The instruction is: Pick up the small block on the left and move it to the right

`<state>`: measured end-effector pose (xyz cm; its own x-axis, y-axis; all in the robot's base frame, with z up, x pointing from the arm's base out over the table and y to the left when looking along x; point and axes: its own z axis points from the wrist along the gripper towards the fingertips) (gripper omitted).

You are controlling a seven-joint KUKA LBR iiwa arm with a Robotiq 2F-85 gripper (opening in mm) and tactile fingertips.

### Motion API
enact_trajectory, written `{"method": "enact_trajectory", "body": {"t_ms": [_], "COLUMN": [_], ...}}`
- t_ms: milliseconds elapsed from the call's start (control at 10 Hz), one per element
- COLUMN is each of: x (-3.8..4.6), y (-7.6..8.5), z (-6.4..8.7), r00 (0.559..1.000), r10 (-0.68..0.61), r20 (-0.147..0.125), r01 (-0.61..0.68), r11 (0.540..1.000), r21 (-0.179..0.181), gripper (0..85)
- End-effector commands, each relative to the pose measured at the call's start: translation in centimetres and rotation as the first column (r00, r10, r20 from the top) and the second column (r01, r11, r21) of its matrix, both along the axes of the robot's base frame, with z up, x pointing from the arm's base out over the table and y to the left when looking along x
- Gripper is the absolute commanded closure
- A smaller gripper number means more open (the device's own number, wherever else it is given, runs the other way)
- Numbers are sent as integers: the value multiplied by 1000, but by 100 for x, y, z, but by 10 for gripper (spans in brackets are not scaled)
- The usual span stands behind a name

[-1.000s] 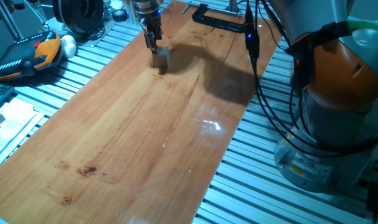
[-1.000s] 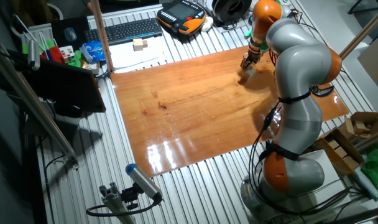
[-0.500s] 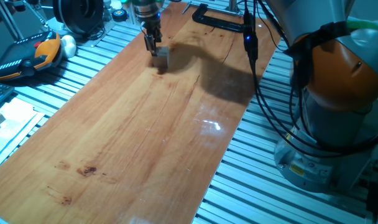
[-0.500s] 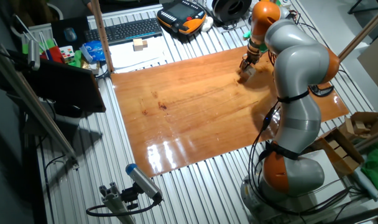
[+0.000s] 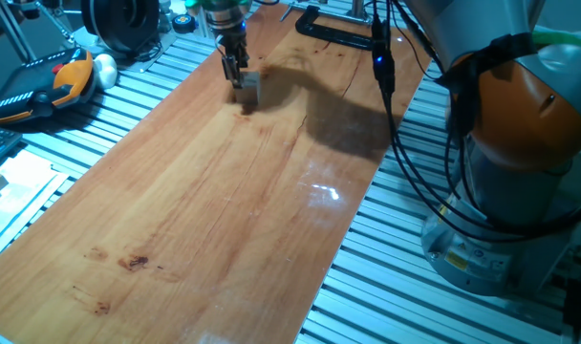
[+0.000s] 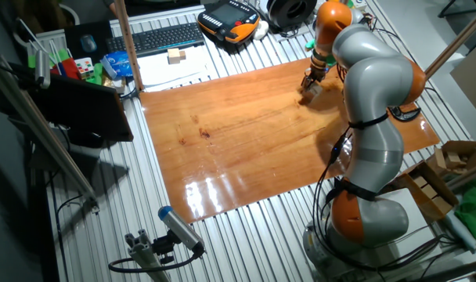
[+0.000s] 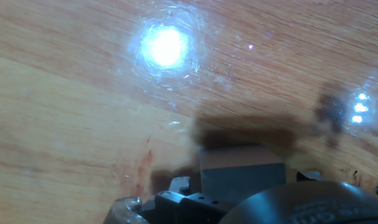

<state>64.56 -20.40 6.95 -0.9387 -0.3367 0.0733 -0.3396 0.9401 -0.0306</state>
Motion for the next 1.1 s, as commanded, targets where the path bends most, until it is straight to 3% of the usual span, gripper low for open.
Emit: {"method": "enact_trajectory", "body": {"t_ms": [0, 800, 1000], "x": [-6, -63, -66], "y": [1, -86, -98], "z": [-9, -118, -155], "r00": [1000, 1000, 999], "r10": [0, 7, 14], "r20": [2, 24, 34], "r01": [0, -7, -14], "r11": [1000, 1000, 1000], "r21": [0, 12, 11], "gripper": [0, 0, 40]}}
